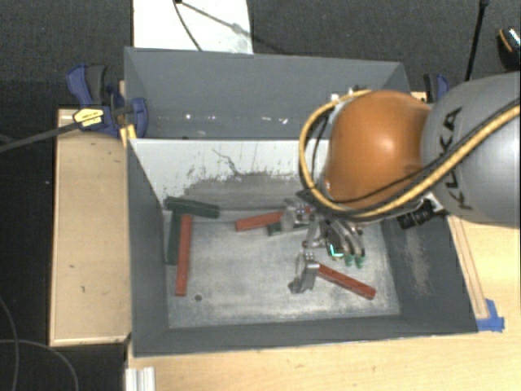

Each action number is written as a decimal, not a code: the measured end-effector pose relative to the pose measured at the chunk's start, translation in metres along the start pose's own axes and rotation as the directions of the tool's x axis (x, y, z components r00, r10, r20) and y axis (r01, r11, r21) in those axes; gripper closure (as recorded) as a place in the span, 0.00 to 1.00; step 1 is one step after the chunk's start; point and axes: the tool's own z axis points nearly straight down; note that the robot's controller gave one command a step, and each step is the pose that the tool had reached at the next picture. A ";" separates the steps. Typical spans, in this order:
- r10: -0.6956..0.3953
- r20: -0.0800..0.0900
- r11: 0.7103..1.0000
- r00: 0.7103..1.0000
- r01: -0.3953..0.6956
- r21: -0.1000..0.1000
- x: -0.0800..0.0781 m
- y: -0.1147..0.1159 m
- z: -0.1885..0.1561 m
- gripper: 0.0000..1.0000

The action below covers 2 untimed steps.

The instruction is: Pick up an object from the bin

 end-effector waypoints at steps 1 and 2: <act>0.015 0.002 1.000 1.000 -0.015 0.001 -0.034 -0.101 0.087 0.00; 0.014 0.002 1.000 1.000 -0.014 -0.001 -0.049 -0.106 0.157 0.00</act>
Offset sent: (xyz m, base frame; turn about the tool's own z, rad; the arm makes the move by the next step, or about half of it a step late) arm 0.0343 -0.0961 -0.0838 0.0072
